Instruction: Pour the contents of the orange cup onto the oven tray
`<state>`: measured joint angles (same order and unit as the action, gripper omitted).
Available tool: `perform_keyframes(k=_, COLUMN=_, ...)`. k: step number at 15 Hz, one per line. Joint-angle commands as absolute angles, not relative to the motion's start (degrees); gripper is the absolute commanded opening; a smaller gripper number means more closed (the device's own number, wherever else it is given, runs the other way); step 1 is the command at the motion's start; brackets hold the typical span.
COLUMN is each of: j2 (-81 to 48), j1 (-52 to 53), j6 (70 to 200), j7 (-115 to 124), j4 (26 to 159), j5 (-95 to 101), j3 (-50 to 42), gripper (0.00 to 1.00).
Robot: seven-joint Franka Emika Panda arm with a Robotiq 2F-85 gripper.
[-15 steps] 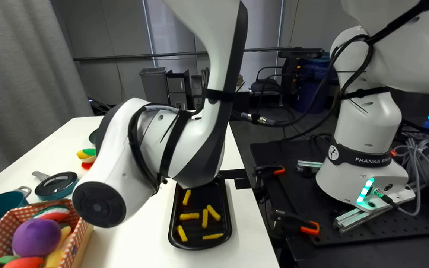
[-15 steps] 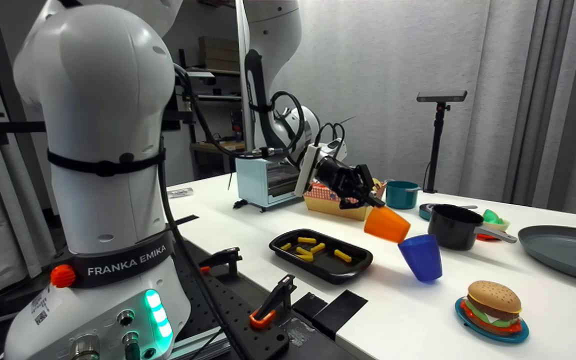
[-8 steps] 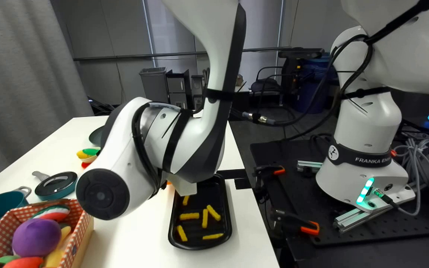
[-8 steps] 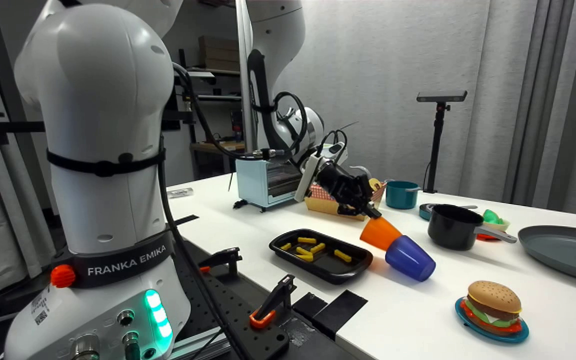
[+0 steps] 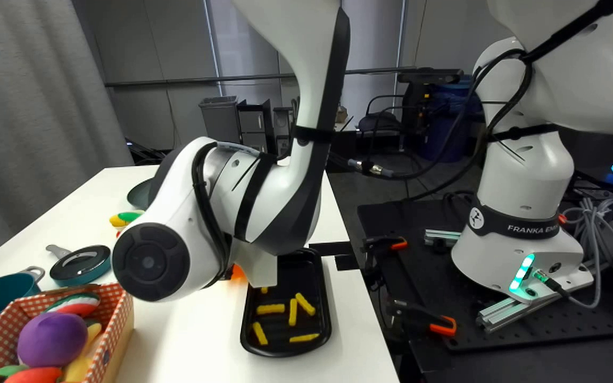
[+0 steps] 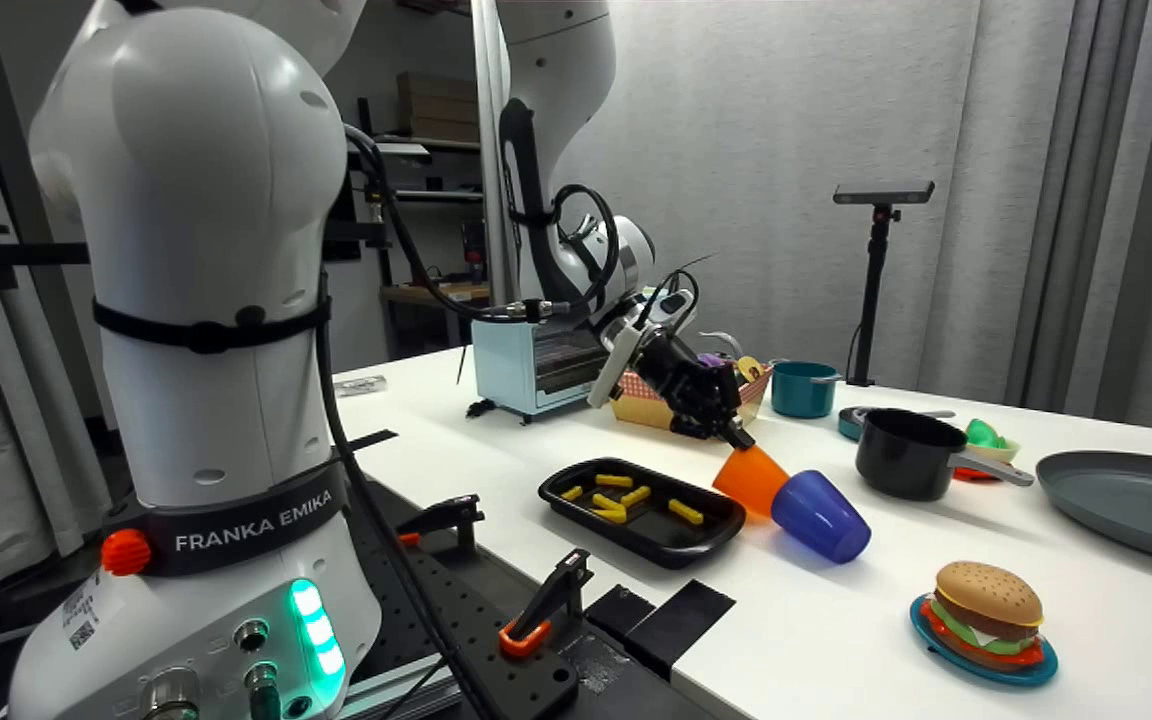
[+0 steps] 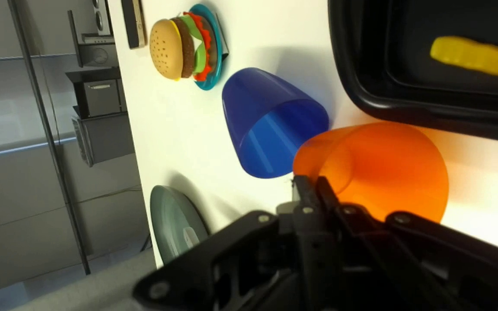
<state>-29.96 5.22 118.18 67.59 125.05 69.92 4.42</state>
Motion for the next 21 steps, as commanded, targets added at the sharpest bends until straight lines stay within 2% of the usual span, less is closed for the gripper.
perform_keyframes(k=1, j2=-27.9, j1=3.2, j6=127.2, j7=69.0, j4=127.3, j5=71.3, j3=4.1, gripper=0.01)
perform_keyframes(k=8, j2=-25.8, j1=1.7, j6=138.7, j7=68.9, j4=128.6, j5=70.2, j3=2.9, gripper=0.01)
perform_keyframes(k=9, j2=-14.8, j1=0.5, j6=136.4, j7=61.6, j4=132.9, j5=65.0, j3=3.6, gripper=0.01)
perform_keyframes(k=14, j2=-3.4, j1=-0.9, j6=141.3, j7=46.6, j4=136.5, j5=47.2, j3=3.4, gripper=0.01)
perform_keyframes(k=17, j2=4.5, j1=-0.8, j6=139.6, j7=34.0, j4=137.9, j5=33.0, j3=2.6, gripper=0.01)
perform_keyframes(k=21, j2=8.2, j1=0.0, j6=136.5, j7=23.8, j4=136.7, j5=20.5, j3=1.7, gripper=0.01)
